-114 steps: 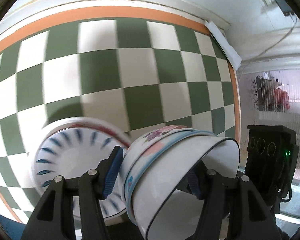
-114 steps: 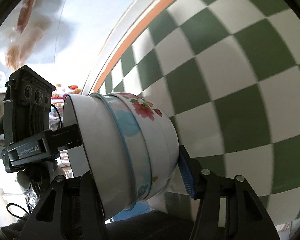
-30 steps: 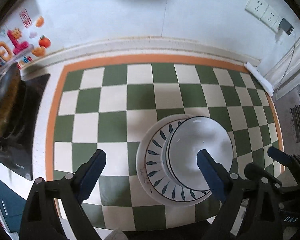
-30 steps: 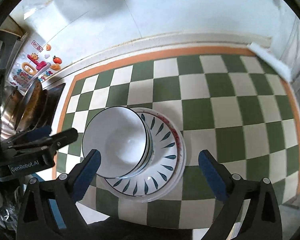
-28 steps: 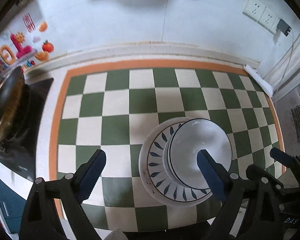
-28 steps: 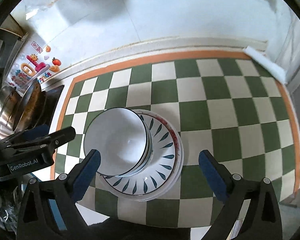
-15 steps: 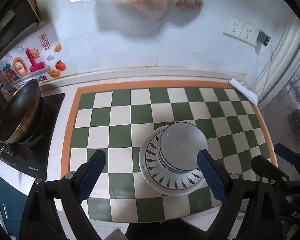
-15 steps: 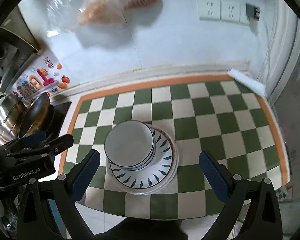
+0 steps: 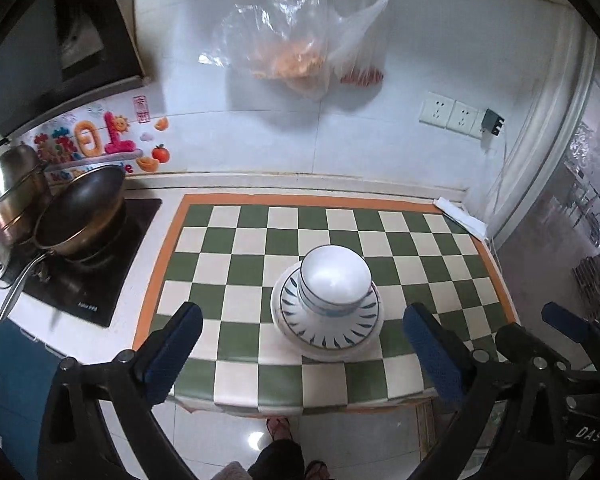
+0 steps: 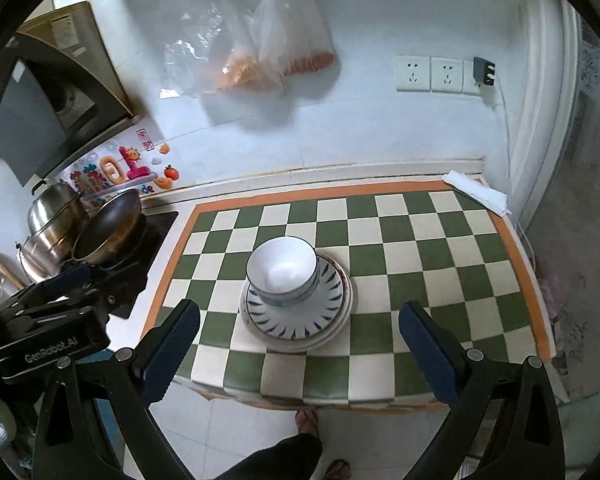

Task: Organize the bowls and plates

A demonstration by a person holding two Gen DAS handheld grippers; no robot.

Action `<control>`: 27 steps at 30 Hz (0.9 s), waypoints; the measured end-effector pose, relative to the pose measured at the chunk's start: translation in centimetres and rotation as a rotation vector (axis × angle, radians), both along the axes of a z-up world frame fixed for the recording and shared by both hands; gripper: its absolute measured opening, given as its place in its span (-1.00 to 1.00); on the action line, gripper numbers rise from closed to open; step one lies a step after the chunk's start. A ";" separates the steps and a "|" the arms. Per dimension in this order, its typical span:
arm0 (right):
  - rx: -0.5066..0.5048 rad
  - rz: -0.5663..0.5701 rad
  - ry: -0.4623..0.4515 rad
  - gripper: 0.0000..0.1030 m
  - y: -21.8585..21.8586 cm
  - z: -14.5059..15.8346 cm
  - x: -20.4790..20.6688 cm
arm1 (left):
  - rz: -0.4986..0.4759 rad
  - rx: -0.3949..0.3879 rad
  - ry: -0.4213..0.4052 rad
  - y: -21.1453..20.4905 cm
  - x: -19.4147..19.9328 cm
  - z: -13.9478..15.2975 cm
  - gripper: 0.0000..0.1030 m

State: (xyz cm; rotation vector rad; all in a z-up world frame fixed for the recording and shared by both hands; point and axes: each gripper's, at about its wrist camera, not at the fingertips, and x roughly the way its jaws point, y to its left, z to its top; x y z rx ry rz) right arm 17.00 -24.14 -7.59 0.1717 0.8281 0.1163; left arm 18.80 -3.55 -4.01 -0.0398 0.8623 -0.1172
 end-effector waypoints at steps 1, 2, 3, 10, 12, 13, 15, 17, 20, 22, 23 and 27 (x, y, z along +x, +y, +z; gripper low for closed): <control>-0.001 0.003 0.001 0.97 -0.1 0.3 -0.8 | 0.005 0.002 -0.001 0.0 -0.7 0.3 1.00; 0.000 0.008 -0.004 0.97 -0.1 0.7 -1.9 | 0.013 0.010 -0.004 0.0 -1.6 0.6 1.00; -0.003 0.009 -0.008 0.97 -0.2 0.9 -2.5 | 0.020 0.017 -0.010 0.1 -2.4 0.8 1.00; -0.037 0.002 -0.048 0.98 0.3 3.3 -8.1 | 0.041 0.033 -0.011 0.9 -7.2 2.0 1.00; -0.058 -0.005 -0.071 0.98 0.8 4.2 -9.7 | 0.039 0.032 -0.011 1.4 -8.3 2.5 1.00; -0.062 -0.007 -0.081 0.98 1.0 4.6 -10.4 | 0.038 0.040 -0.018 1.6 -9.1 2.8 1.00; -0.069 -0.013 -0.098 0.98 1.6 5.3 -11.9 | 0.036 0.046 -0.028 2.1 -10.3 3.3 1.00; -0.073 -0.017 -0.108 0.98 2.1 5.8 -12.9 | 0.031 0.049 -0.033 2.7 -11.3 3.7 1.00; -0.070 -0.024 -0.114 0.98 2.8 6.4 -14.6 | 0.028 0.062 -0.041 3.3 -12.7 4.2 1.00; -0.067 -0.031 -0.118 0.98 3.1 6.7 -15.4 | 0.026 0.064 -0.041 3.8 -13.5 4.4 1.00; -0.072 -0.036 -0.122 0.98 3.3 6.8 -15.8 | 0.024 0.062 -0.044 4.0 -13.9 4.5 1.00; -0.072 -0.043 -0.121 0.98 3.7 6.7 -16.5 | 0.026 0.054 -0.046 4.8 -14.9 4.5 1.00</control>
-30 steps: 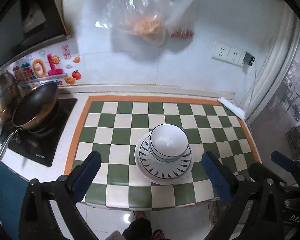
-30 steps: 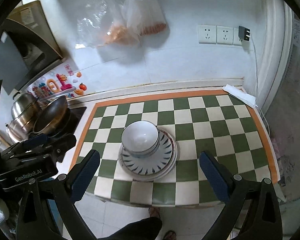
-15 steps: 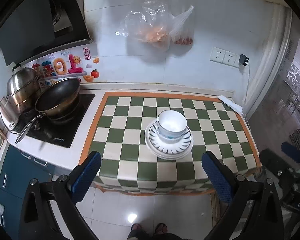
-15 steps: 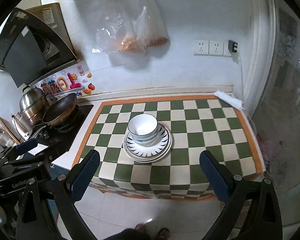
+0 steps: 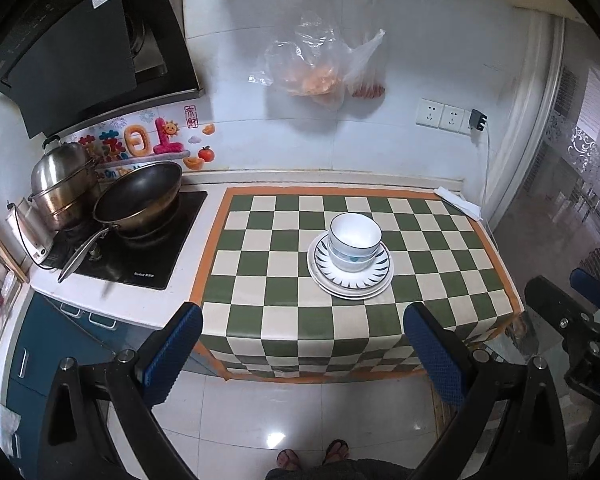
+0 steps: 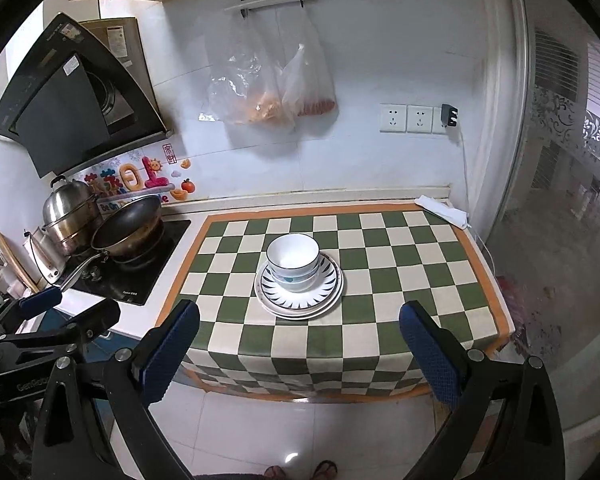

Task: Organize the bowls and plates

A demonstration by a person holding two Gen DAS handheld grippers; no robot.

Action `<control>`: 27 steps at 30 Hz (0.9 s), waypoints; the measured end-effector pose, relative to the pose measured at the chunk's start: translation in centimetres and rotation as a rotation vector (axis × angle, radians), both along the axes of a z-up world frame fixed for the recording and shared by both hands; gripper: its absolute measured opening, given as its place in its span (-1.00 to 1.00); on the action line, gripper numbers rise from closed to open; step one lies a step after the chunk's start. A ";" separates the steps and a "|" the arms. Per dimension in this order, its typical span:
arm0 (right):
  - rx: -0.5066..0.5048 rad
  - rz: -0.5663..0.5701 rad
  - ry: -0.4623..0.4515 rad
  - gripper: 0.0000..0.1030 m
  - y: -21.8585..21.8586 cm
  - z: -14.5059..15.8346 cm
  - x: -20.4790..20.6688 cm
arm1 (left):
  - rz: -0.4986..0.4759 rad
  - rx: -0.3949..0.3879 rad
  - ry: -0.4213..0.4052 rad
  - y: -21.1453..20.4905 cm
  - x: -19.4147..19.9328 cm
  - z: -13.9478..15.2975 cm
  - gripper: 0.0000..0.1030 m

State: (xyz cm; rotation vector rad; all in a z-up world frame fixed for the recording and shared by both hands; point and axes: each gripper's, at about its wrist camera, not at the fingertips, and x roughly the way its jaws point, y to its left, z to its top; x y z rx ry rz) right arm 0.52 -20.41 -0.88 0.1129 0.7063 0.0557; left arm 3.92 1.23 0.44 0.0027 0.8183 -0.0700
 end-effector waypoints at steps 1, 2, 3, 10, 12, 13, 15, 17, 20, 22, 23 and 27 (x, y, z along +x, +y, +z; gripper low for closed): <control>0.000 -0.002 0.001 0.98 0.1 0.0 -0.2 | 0.000 -0.003 0.001 0.2 -0.1 -0.1 1.00; 0.001 -0.004 0.001 0.98 0.2 0.0 -0.5 | -0.001 -0.005 0.001 0.3 -0.1 -0.1 1.00; 0.001 -0.006 0.002 0.98 0.3 0.0 -0.7 | -0.001 -0.005 0.001 0.4 -0.2 -0.1 1.00; -0.003 0.000 0.005 0.98 0.7 -0.1 -0.8 | 0.004 -0.007 0.003 0.9 -0.8 -0.2 1.00; -0.006 -0.001 0.004 0.98 0.8 -0.1 -0.9 | 0.006 -0.006 0.000 0.9 -1.0 -0.2 1.00; -0.004 0.000 0.005 0.98 0.8 -0.1 -0.8 | 0.007 -0.008 -0.001 1.0 -1.0 -0.2 1.00; -0.010 -0.003 0.008 0.98 0.9 -0.1 -0.8 | 0.010 -0.013 -0.001 1.1 -1.2 -0.2 1.00; -0.009 -0.001 0.008 0.98 0.9 0.0 -0.7 | 0.014 -0.015 -0.003 1.2 -1.3 -0.1 1.00; -0.014 -0.001 0.009 0.98 1.0 -0.1 -0.7 | 0.017 -0.012 -0.010 1.3 -1.5 0.0 1.00; -0.013 -0.002 0.011 0.98 1.0 -0.1 -0.7 | 0.018 -0.010 -0.016 1.2 -1.6 0.1 1.00; -0.015 -0.003 0.012 0.98 1.0 -0.2 -0.7 | 0.017 -0.010 -0.017 1.2 -1.6 0.1 1.00; -0.018 -0.005 0.011 0.98 1.0 -0.3 -0.8 | 0.013 -0.006 -0.023 1.2 -1.7 0.3 1.00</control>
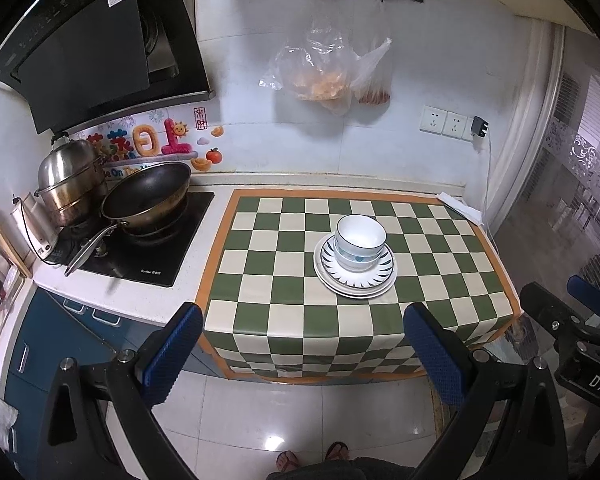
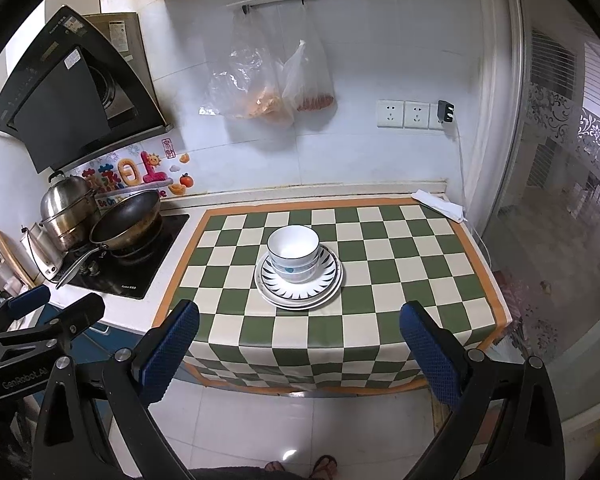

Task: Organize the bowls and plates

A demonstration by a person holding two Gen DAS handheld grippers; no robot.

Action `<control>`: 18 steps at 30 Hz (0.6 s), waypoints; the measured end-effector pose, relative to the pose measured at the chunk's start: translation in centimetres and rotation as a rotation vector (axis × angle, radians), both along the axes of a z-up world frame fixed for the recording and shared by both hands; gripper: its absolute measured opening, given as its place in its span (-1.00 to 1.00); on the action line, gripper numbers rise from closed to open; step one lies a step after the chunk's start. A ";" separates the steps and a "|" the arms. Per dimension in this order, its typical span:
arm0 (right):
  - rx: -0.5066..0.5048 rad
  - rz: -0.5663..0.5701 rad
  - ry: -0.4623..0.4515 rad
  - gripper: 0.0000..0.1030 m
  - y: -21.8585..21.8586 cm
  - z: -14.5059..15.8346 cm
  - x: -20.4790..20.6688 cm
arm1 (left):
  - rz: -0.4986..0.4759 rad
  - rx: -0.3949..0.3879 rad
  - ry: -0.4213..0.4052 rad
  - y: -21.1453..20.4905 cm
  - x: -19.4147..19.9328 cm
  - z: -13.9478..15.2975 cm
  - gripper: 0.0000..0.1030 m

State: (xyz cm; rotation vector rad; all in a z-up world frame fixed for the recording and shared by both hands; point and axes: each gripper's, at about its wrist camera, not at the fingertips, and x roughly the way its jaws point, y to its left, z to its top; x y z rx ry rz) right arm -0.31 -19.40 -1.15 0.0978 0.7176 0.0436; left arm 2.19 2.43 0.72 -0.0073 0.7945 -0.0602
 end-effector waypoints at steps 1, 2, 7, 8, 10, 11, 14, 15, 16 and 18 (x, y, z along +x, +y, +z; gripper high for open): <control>0.003 0.000 -0.001 0.98 0.0 0.0 -0.1 | 0.000 0.000 -0.001 0.0 0.0 0.0 1.00; 0.003 -0.001 -0.002 0.98 0.0 0.0 -0.1 | -0.001 0.001 -0.002 0.0 0.0 0.0 1.00; -0.003 -0.001 0.000 0.98 0.0 -0.1 0.0 | -0.003 0.003 0.000 -0.2 0.0 0.0 1.00; -0.002 -0.001 0.001 0.98 0.0 -0.1 0.0 | -0.004 0.001 0.000 -0.2 0.0 0.0 1.00; -0.001 -0.002 0.000 0.98 0.0 -0.1 0.0 | -0.002 0.001 -0.001 -0.2 0.0 0.0 1.00; -0.003 -0.001 0.001 0.98 0.0 -0.1 0.0 | -0.005 0.001 -0.001 -0.1 0.1 0.0 1.00; -0.003 -0.003 0.001 0.98 -0.1 -0.2 0.1 | -0.001 0.004 -0.003 -0.2 0.0 0.0 1.00; -0.003 -0.004 0.001 0.98 -0.1 -0.2 0.1 | -0.001 0.004 -0.003 -0.2 0.1 0.1 1.00; 0.001 -0.002 0.001 0.98 -0.1 -0.2 0.1 | -0.001 0.003 -0.002 -0.2 0.1 0.1 1.00; -0.001 -0.002 0.003 0.98 -0.1 -0.2 0.1 | -0.002 0.004 -0.002 -0.3 0.1 0.1 1.00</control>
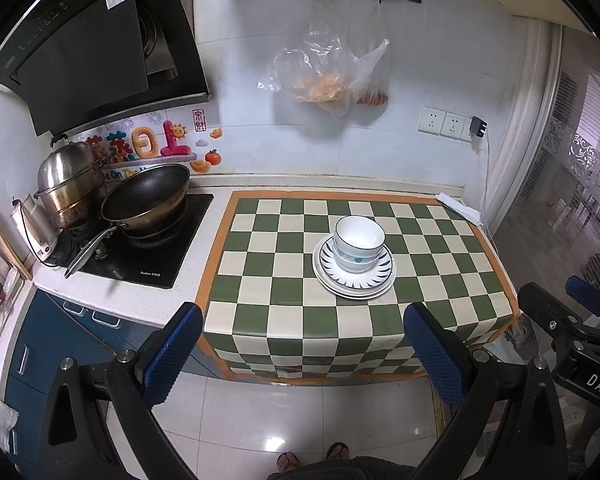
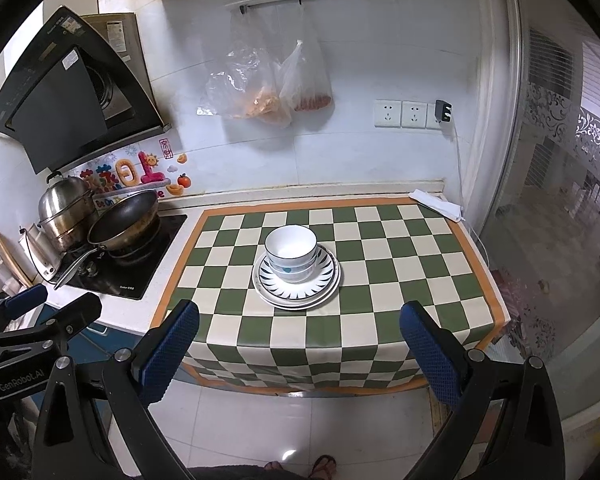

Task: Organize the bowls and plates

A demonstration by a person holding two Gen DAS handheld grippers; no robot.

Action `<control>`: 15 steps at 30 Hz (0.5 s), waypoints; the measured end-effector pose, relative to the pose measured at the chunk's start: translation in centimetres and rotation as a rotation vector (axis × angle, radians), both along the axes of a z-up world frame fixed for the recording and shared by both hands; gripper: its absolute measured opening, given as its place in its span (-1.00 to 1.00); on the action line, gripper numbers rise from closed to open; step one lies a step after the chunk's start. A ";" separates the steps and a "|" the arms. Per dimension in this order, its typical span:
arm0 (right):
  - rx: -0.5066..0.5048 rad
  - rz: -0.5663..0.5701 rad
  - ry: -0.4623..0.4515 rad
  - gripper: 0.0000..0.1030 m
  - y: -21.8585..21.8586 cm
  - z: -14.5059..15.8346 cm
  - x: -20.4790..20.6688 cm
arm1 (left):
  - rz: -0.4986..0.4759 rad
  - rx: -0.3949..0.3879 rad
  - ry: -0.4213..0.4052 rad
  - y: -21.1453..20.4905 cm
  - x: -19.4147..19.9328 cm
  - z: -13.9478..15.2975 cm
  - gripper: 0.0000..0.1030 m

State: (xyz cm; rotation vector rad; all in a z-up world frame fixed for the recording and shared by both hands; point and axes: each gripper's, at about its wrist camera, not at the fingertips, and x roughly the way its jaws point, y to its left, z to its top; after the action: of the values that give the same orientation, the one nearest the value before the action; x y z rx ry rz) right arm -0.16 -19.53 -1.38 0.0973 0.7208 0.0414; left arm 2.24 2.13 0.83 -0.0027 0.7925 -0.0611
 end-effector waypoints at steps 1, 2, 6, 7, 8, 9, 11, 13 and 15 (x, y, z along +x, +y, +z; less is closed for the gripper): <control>0.000 -0.003 0.001 0.98 -0.1 -0.1 -0.1 | 0.000 0.001 0.000 0.0 0.0 0.0 1.00; 0.002 -0.005 0.001 0.98 -0.1 -0.1 -0.1 | 0.000 0.000 0.000 -0.1 0.0 0.0 1.00; -0.001 -0.010 -0.002 0.98 -0.1 -0.2 -0.1 | 0.004 0.002 0.001 -0.2 -0.1 0.0 1.00; 0.001 -0.013 -0.002 0.98 -0.1 -0.2 -0.2 | 0.006 0.002 0.000 -0.2 -0.1 0.0 1.00; -0.001 -0.012 -0.001 0.99 -0.1 -0.2 -0.2 | 0.004 0.003 0.002 -0.2 -0.1 0.0 1.00; -0.001 -0.013 0.000 0.99 -0.1 -0.3 -0.2 | 0.003 0.004 0.002 -0.3 -0.1 0.0 1.00; 0.002 -0.017 0.002 0.99 0.0 -0.2 -0.3 | 0.002 0.004 0.002 -0.2 -0.1 0.0 1.00; 0.001 -0.019 0.002 0.99 0.1 -0.3 -0.4 | 0.003 0.004 0.002 -0.3 -0.2 0.0 1.00; 0.002 -0.019 0.001 0.99 0.1 -0.3 -0.3 | 0.003 0.004 0.002 -0.3 -0.2 0.0 1.00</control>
State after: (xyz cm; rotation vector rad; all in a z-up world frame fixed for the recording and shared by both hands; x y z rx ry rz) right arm -0.51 -19.45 -1.69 0.1061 0.7206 0.0234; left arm 2.07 1.84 0.82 0.0002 0.7946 -0.0565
